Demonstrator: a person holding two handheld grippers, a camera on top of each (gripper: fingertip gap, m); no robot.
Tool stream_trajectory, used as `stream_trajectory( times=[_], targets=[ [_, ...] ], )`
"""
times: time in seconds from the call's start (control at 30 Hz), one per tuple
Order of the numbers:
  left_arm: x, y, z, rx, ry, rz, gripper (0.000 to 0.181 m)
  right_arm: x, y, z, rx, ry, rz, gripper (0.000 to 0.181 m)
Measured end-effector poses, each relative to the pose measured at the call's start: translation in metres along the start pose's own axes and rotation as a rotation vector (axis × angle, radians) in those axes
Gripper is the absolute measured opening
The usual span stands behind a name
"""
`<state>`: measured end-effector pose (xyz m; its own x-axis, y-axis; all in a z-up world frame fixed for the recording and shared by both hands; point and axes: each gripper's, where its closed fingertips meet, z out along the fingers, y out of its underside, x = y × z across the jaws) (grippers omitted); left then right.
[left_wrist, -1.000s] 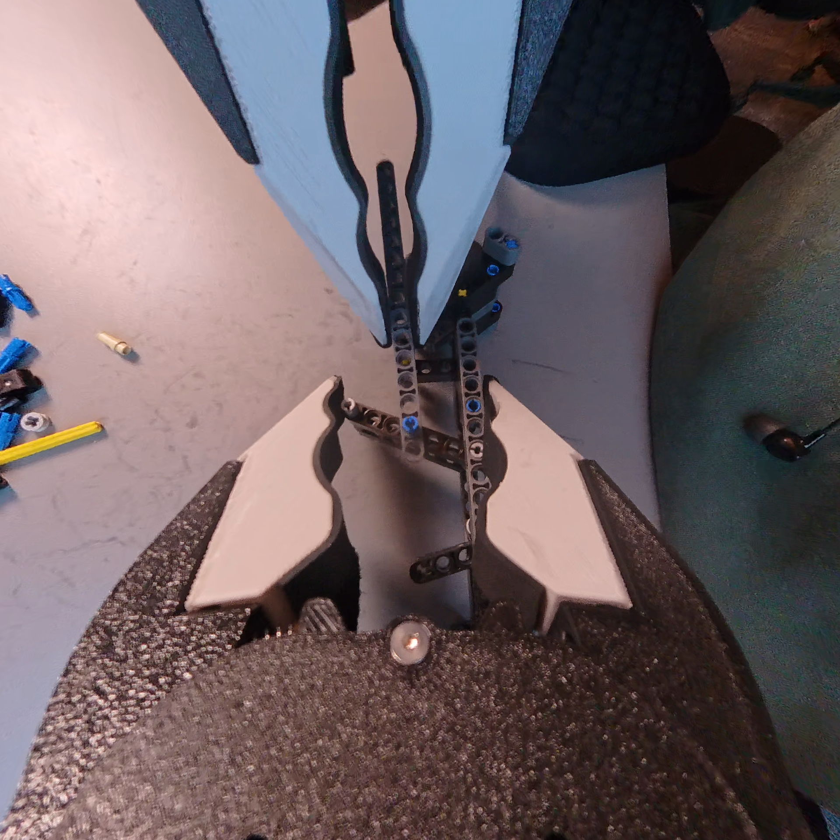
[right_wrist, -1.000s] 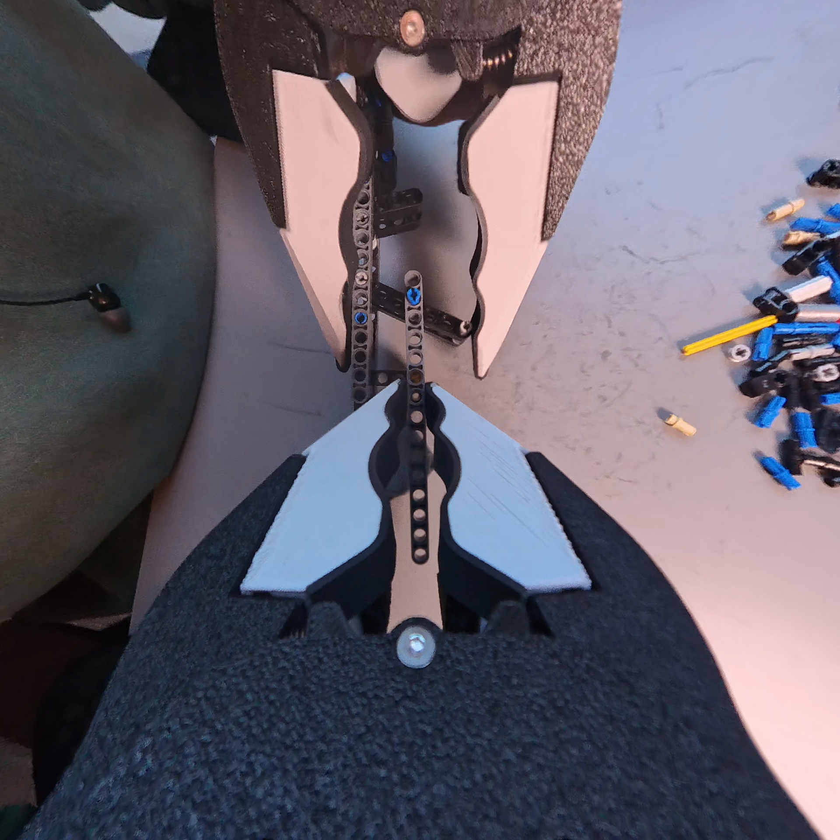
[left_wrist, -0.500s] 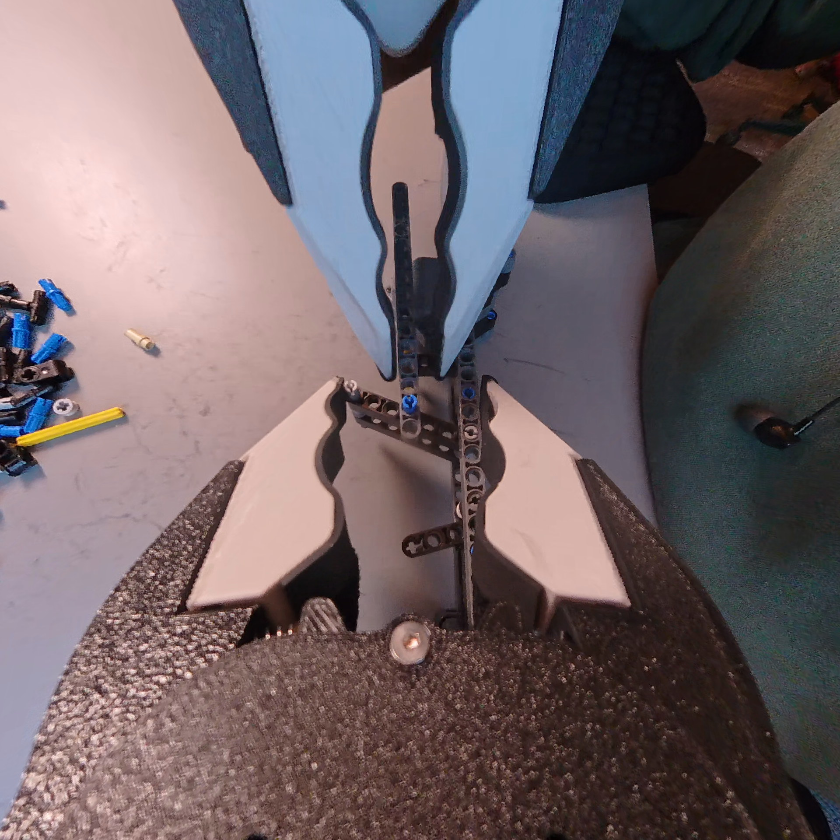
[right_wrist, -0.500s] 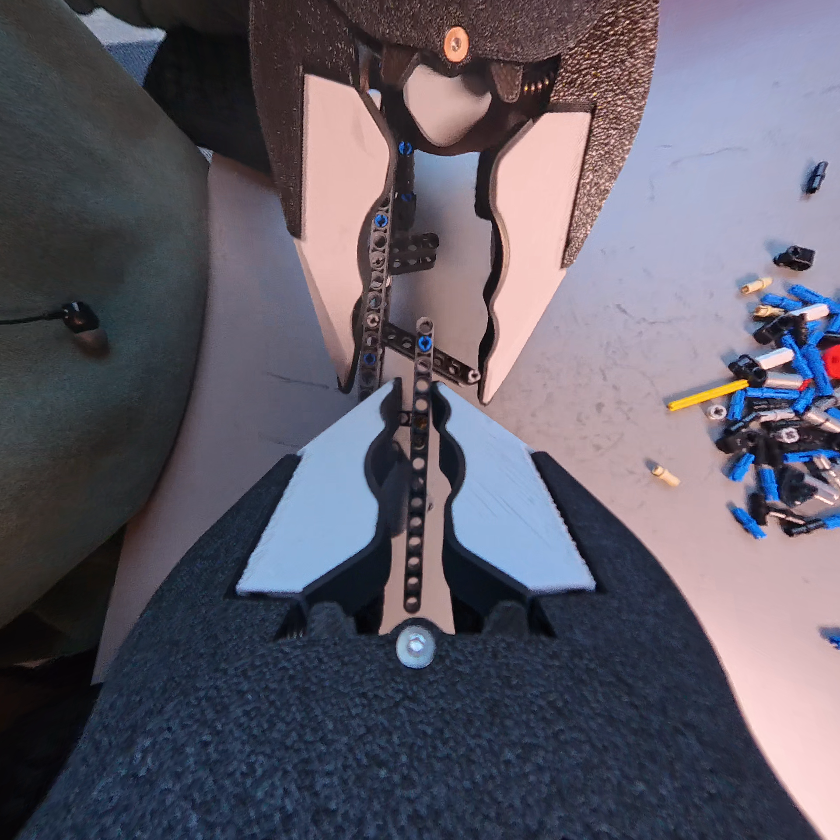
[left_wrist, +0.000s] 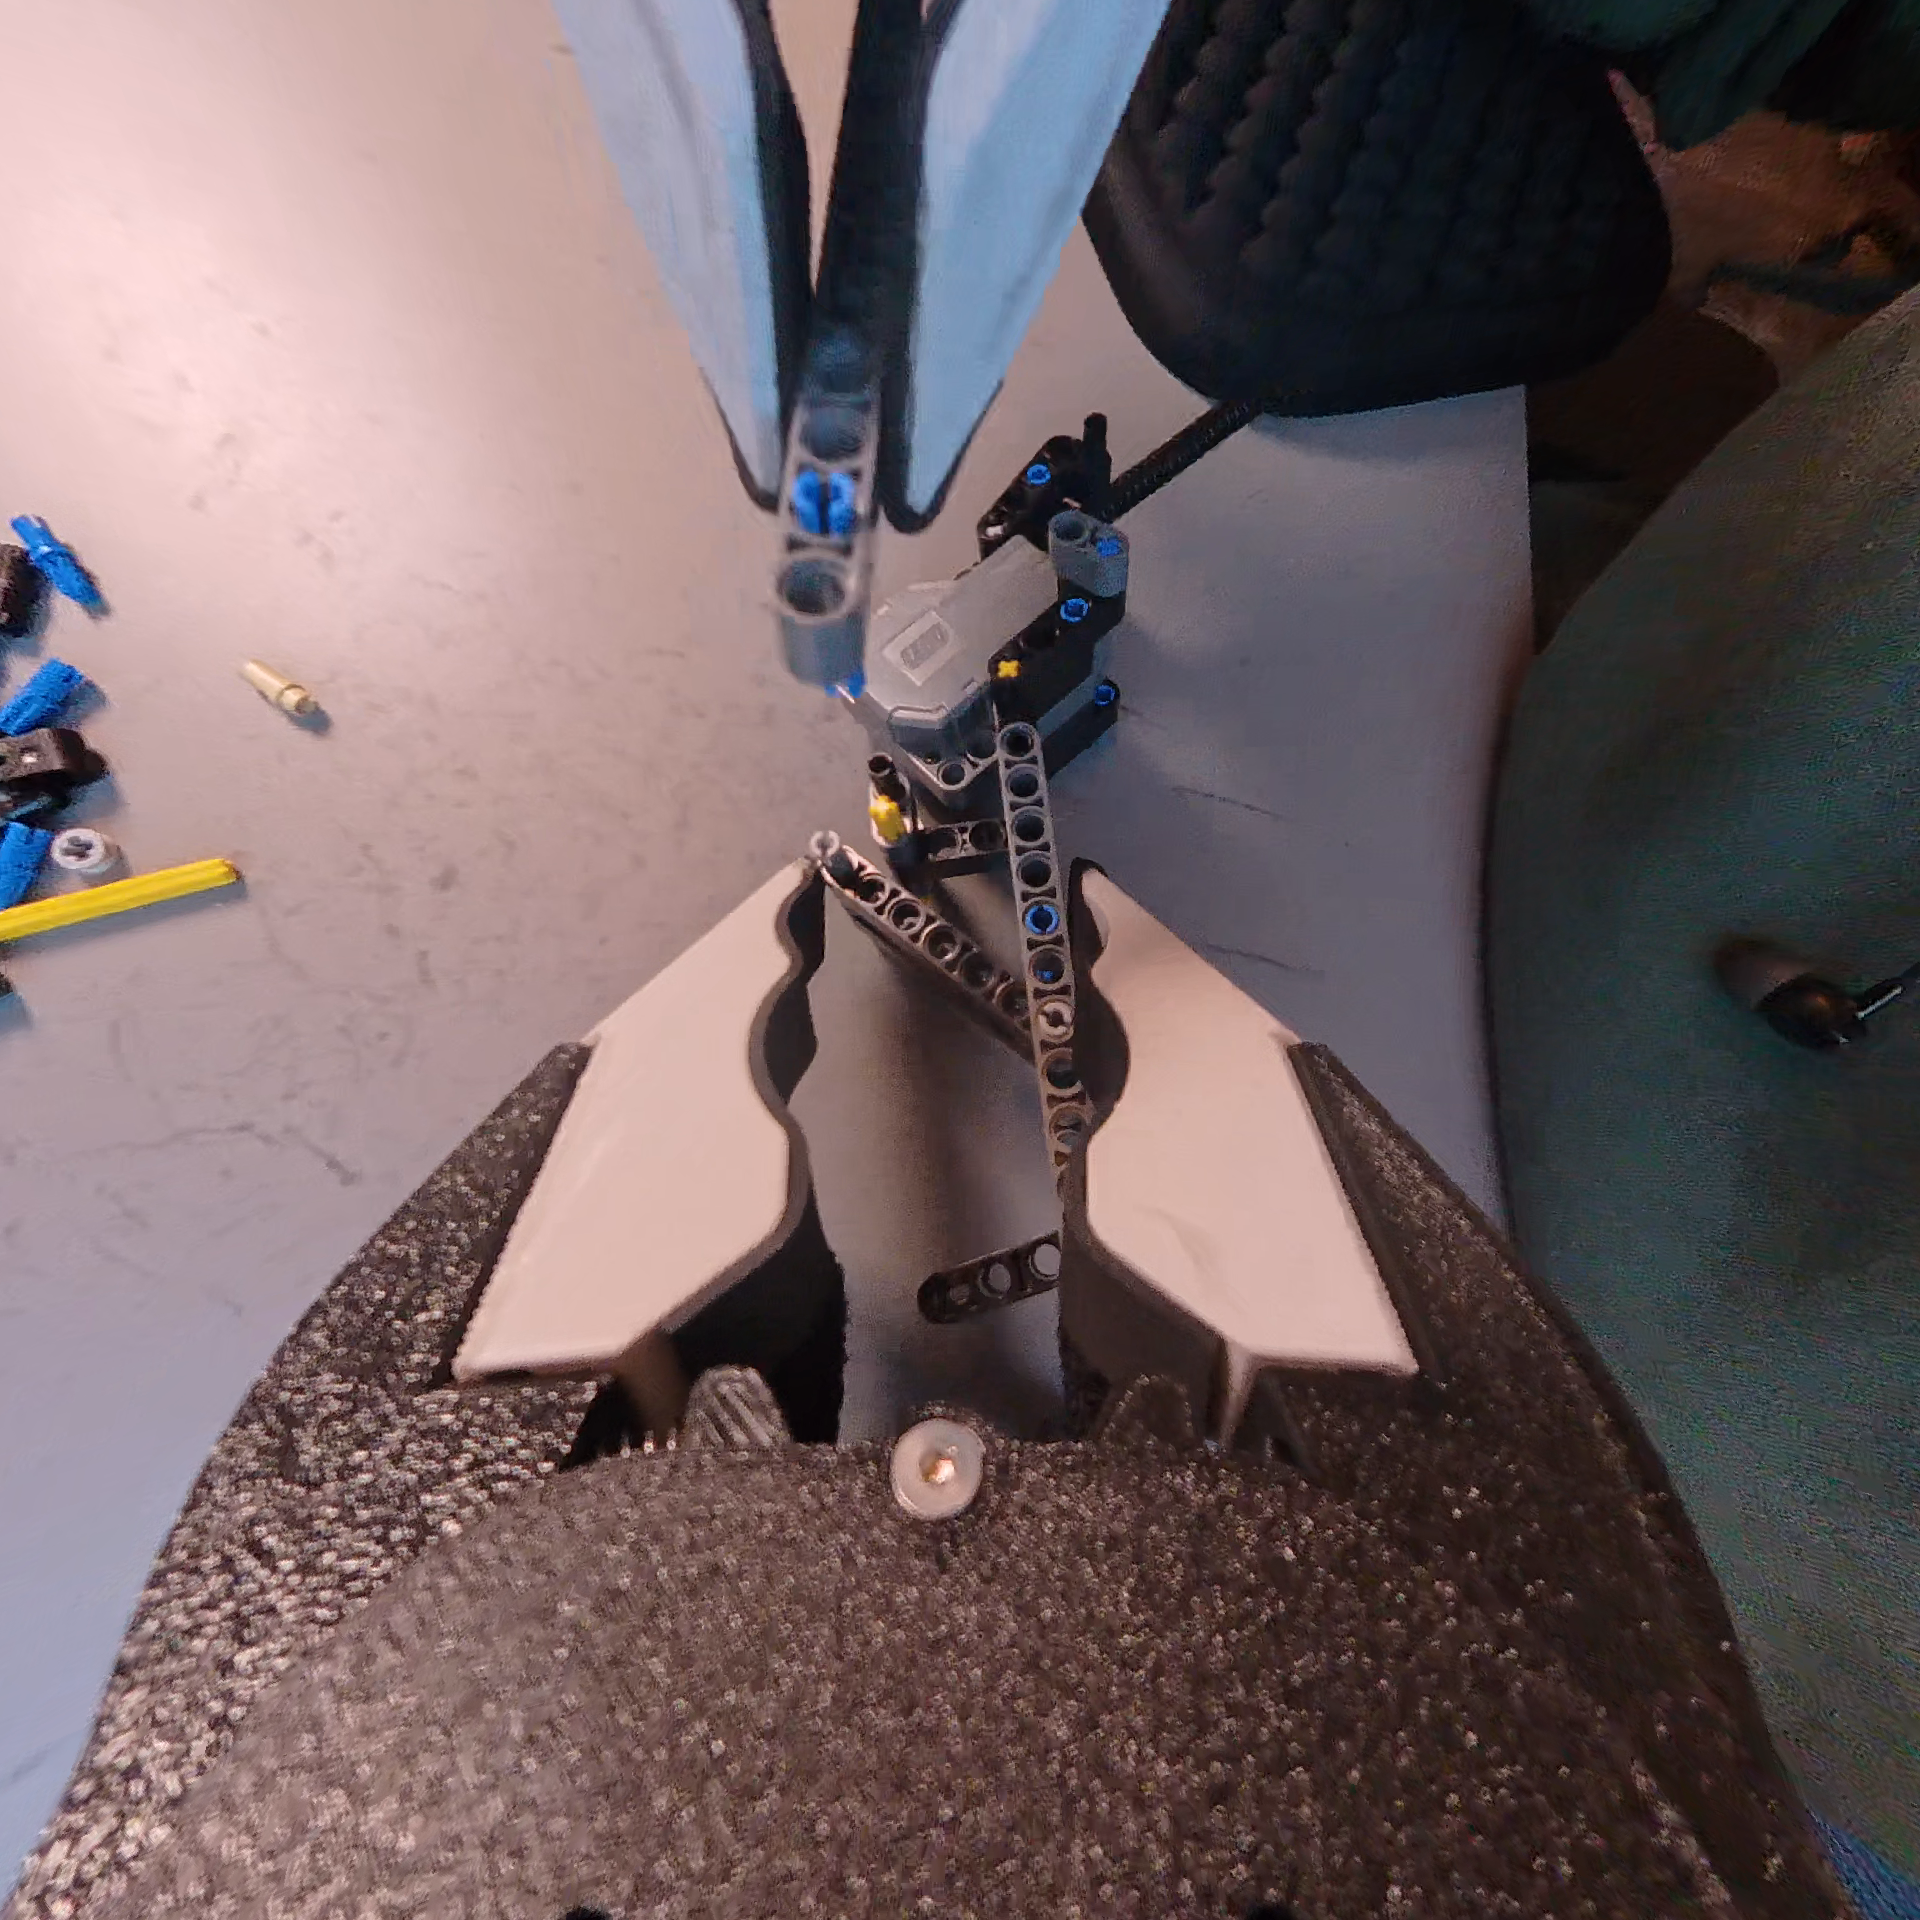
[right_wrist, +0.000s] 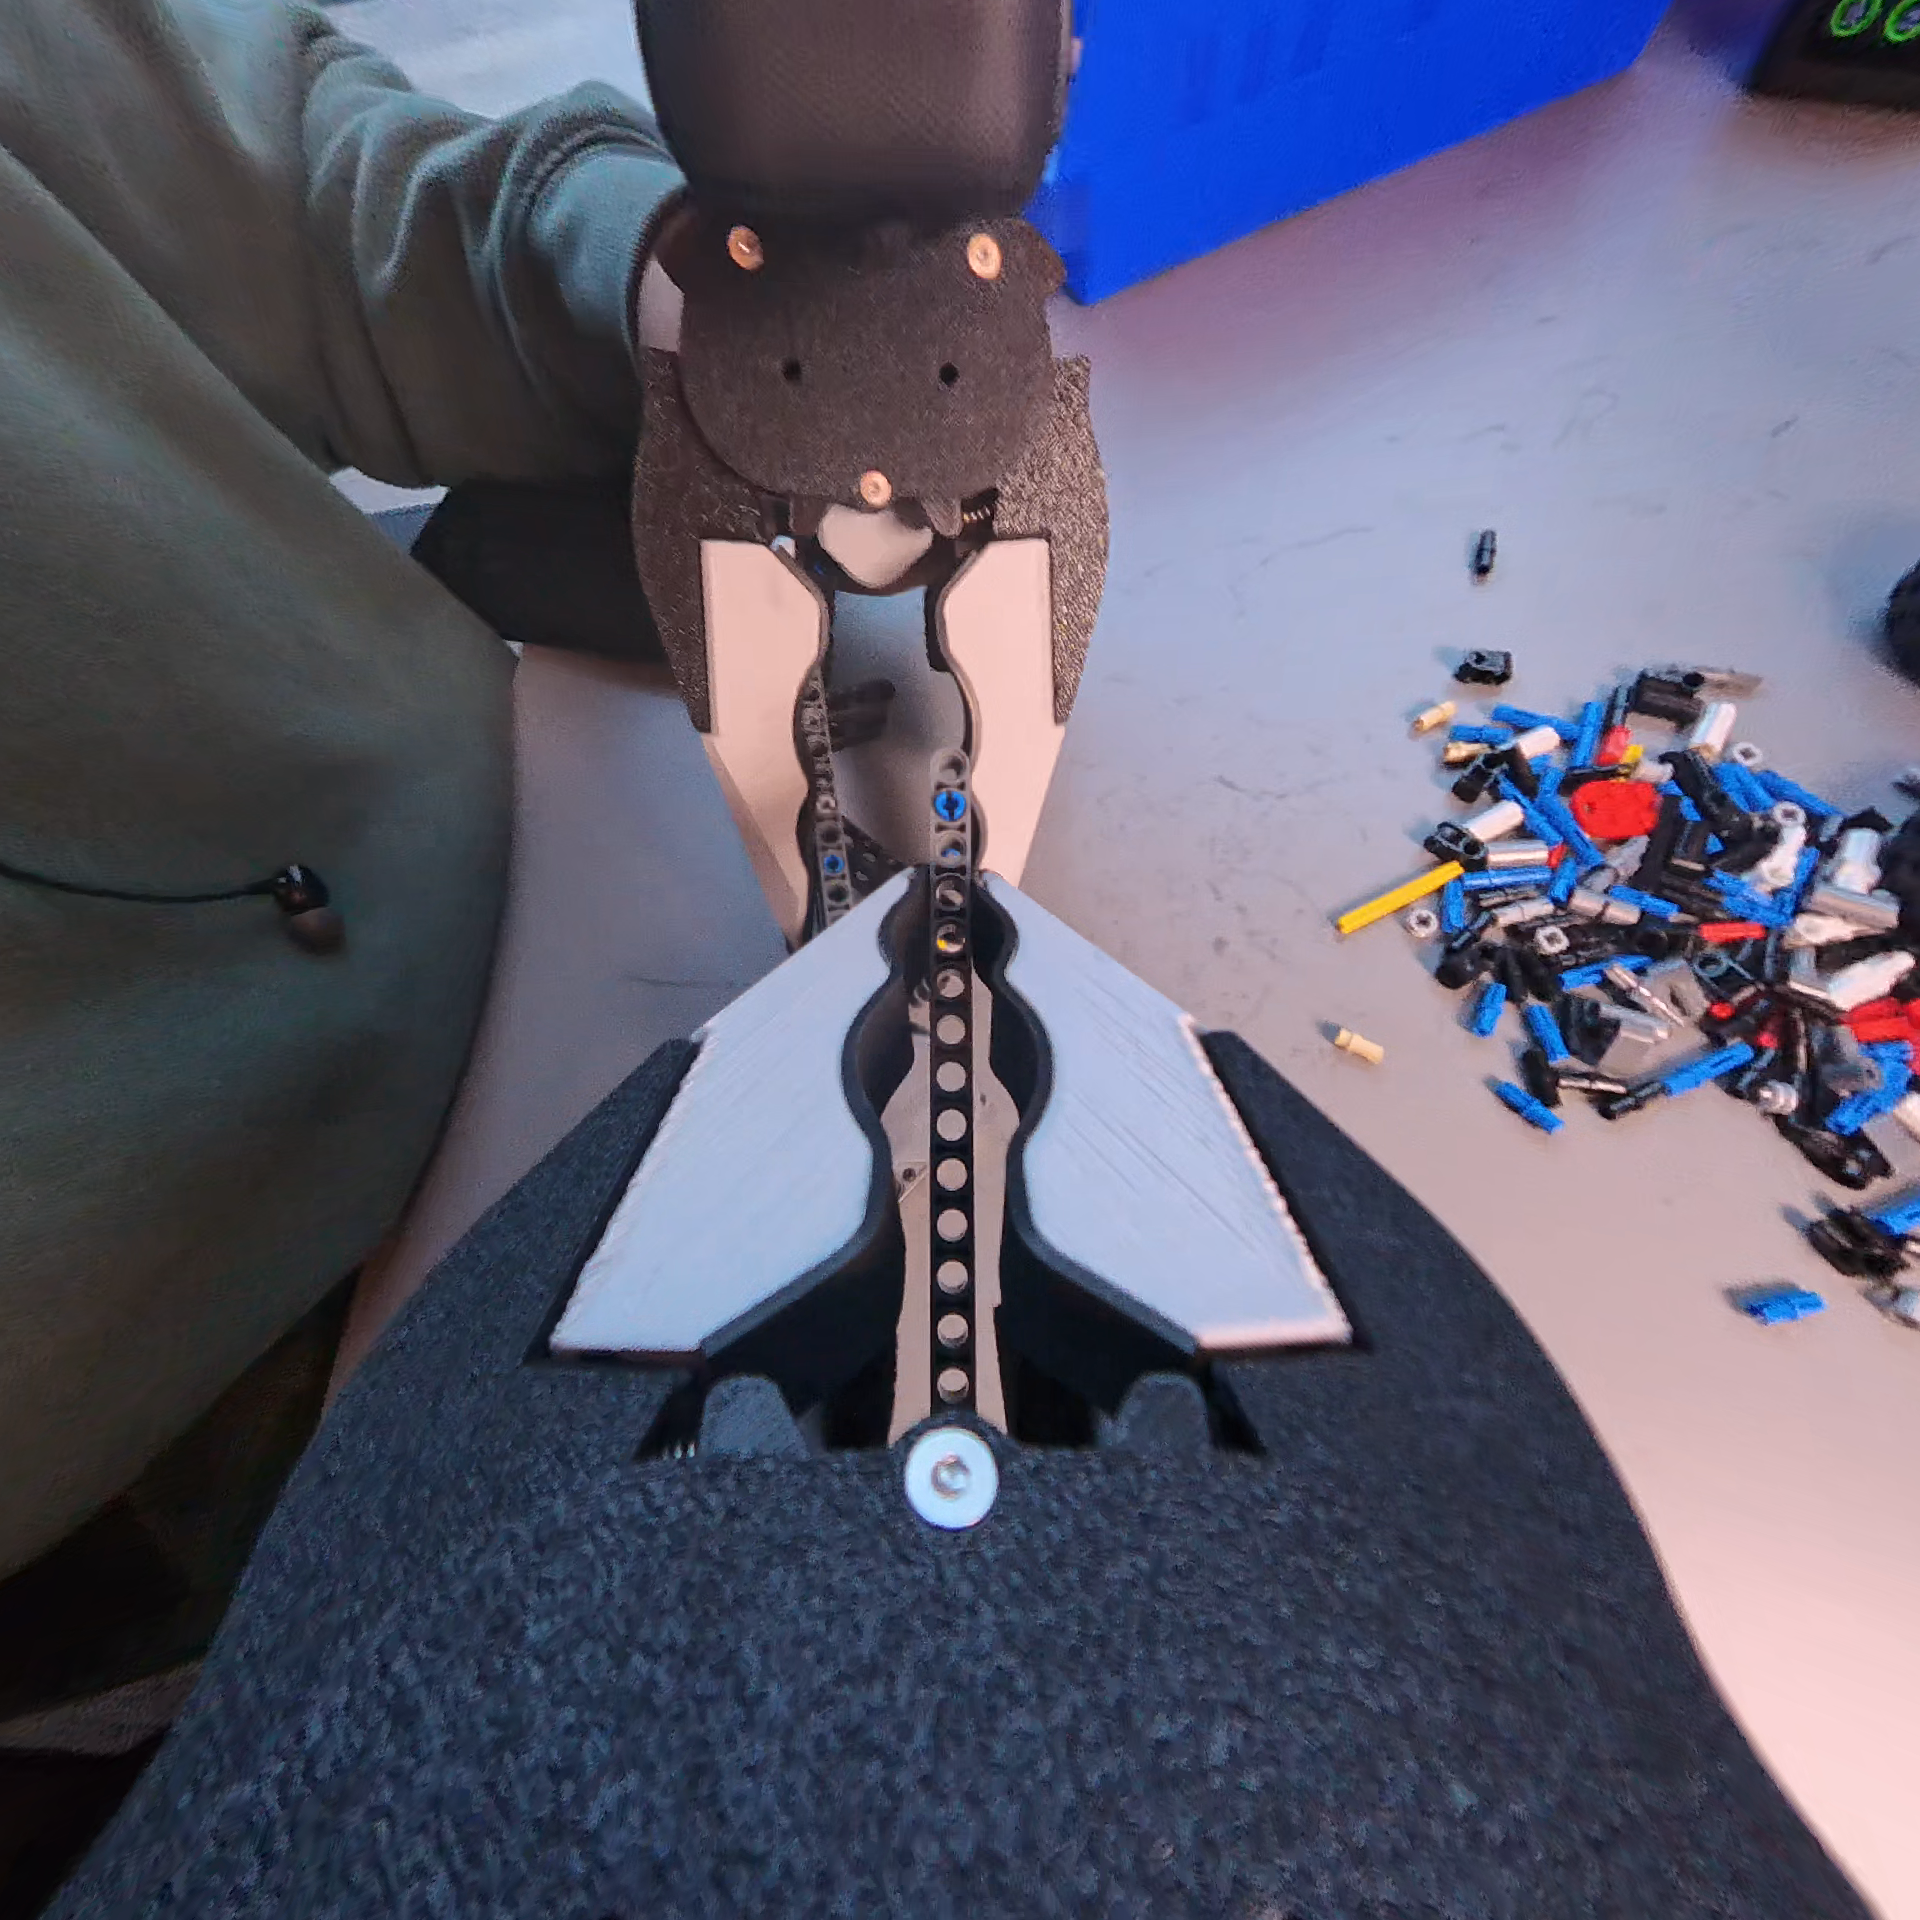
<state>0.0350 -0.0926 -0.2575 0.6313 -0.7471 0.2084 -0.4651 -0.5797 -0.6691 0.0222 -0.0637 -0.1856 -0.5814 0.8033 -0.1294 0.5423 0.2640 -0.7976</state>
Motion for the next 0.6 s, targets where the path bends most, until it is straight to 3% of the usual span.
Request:
stream_trajectory(
  times=[0.1,0.23,0.37,0.5,0.6],
  targets=[
    [-0.002,-0.002,-0.001,0.008,0.002,-0.004,0.047,0.014,0.0,-0.005,0.088,0.015,0.096,0.006],
    [0.0,-0.013,-0.005,0.066,0.04,-0.022,0.064,0.024,0.0,-0.017,0.133,0.035,0.143,0.006],
    [-0.007,-0.031,-0.036,0.191,0.044,-0.054,0.077,0.026,0.0,-0.022,0.201,0.02,0.192,0.006],
    [-0.025,-0.048,-0.073,0.393,0.014,-0.105,0.061,0.02,-0.014,-0.026,0.335,-0.04,0.18,0.006],
    [-0.03,-0.065,-0.085,0.556,0.042,-0.116,0.043,0.016,-0.032,-0.029,0.457,-0.086,0.168,0.006]
  ],
)
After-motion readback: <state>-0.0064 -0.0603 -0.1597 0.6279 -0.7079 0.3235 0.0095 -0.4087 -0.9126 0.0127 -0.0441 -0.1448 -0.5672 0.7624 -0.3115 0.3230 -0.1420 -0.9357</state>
